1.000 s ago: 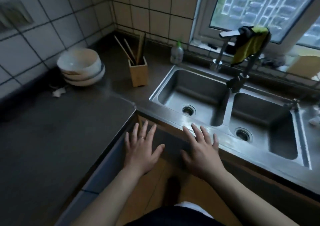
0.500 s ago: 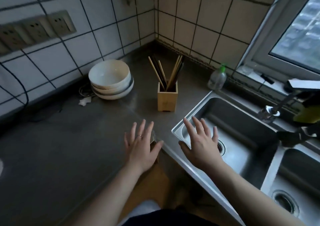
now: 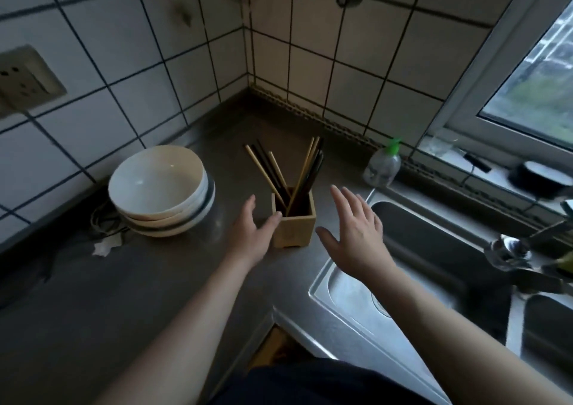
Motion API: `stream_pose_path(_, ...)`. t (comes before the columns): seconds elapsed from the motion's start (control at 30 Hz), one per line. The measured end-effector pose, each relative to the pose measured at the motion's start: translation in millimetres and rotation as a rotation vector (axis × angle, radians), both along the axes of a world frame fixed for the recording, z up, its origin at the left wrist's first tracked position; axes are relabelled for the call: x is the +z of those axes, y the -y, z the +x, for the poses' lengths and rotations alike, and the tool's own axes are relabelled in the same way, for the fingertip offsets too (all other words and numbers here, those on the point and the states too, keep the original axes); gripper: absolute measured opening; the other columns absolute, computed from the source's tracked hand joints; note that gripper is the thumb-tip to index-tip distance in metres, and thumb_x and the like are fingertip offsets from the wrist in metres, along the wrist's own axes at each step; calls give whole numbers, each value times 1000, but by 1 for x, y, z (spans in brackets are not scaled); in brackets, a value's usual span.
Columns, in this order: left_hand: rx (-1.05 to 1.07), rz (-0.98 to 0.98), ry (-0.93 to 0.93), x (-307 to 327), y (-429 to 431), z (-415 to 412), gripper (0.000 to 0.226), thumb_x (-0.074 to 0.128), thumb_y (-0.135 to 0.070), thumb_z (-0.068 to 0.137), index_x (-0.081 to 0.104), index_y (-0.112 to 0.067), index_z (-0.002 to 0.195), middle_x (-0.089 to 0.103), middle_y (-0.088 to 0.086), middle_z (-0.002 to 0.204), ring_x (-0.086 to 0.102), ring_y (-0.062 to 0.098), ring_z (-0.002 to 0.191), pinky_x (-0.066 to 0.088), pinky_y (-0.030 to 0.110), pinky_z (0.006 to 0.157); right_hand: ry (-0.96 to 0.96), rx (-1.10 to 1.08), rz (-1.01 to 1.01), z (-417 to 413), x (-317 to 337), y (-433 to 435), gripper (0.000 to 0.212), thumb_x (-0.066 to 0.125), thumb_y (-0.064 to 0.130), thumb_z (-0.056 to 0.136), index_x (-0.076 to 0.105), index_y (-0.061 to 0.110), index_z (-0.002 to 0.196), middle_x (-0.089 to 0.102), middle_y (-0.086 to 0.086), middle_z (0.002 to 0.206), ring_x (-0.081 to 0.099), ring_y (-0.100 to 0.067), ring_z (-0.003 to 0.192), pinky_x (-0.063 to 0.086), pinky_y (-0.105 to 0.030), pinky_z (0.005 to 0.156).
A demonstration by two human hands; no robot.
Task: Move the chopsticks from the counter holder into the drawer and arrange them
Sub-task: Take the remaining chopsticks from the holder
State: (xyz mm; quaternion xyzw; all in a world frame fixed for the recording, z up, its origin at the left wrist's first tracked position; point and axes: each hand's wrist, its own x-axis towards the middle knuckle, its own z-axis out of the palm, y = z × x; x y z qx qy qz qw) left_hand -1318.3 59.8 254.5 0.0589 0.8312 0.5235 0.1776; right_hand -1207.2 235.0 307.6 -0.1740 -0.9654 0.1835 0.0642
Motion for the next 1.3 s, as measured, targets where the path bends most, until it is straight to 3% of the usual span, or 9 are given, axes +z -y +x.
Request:
stream_pose_path(0.17, 7, 128, 133, -1, -27, -47, 76, 70, -42, 84, 31, -22, 146, 44, 1, 146, 42, 22, 133, 35, 31, 95, 7, -51, -221, -43, 3, -4, 83, 55, 42, 90, 4, 21, 152, 16, -2, 160, 14, -21, 146, 16, -35, 116)
stream_pose_path(0.33, 9, 241, 144, -2, -48, -74, 29, 77, -29, 80, 59, -23, 102, 69, 2, 106, 65, 15, 98, 50, 29, 82, 21, -244, -640, -84, 8, -4, 85, 60, 42, 89, 9, 21, 152, 28, 0, 156, 31, -14, 140, 30, -23, 104)
stream_pose_path(0.43, 3, 317, 244, -3, -54, -83, 22, 76, -29, 80, 69, -25, 101, 73, -1, 100, 68, 16, 98, 52, 33, 84, -68, -321, -958, -104, 9, -3, 61, 63, 32, 89, 37, 16, 142, 60, 8, 119, 60, 15, 95, 43, -2, 71)
stream_pose_path(0.53, -6, 372, 301, -4, -56, -89, 10, 76, -28, 80, 76, -26, 90, 76, -2, 90, 70, 15, 92, 53, 32, 83, -138, -362, -1084, -120, 5, -2, 31, 64, 28, 88, 59, 16, 116, 67, 2, 97, 66, 7, 69, 45, -4, 50)
stream_pose_path(0.77, 0, 338, 280, -3, -54, -86, 19, 66, -49, 83, 75, -43, 68, 73, -16, 73, 70, 4, 75, 48, 27, 67, -289, -462, -1009, -137, 5, 7, 14, 66, 21, 86, 63, 10, 94, 64, -1, 78, 65, -12, 72, 51, -19, 60)
stream_pose_path(0.87, -8, 366, 231, -3, -55, -83, 17, 62, -52, 83, 75, -47, 73, 74, -16, 79, 70, 8, 86, 51, 31, 80, -315, -465, -991, -136, 3, 9, 11, 63, 14, 86, 61, 7, 94, 63, -6, 81, 65, -15, 73, 53, -21, 62)
stream_pose_path(1.0, -26, 492, 187, 0, -59, -78, 23, 54, -33, 96, 73, -24, 87, 76, -9, 93, 67, 5, 99, 46, 30, 96, -353, -488, -1030, -130, 0, 10, 3, 65, 15, 87, 63, 12, 85, 61, -4, 72, 62, -16, 70, 52, -27, 65)
stream_pose_path(1.17, -6, 495, 135, 7, -60, -73, 30, 46, -30, 101, 72, -33, 87, 73, -15, 102, 62, -1, 101, 41, 10, 79, -360, -524, -1124, -125, 3, 12, 15, 53, 16, 96, 65, 11, 90, 66, -6, 76, 67, -20, 77, 55, -31, 75)
stream_pose_path(1.3, -24, 521, 68, 18, -60, -73, 28, 42, -31, 101, 69, -34, 96, 70, -20, 109, 58, -8, 108, 38, 6, 86, -452, -520, -1203, -120, 11, 16, 24, 42, 17, 101, 64, 9, 97, 73, -8, 89, 71, -19, 88, 55, -31, 85)
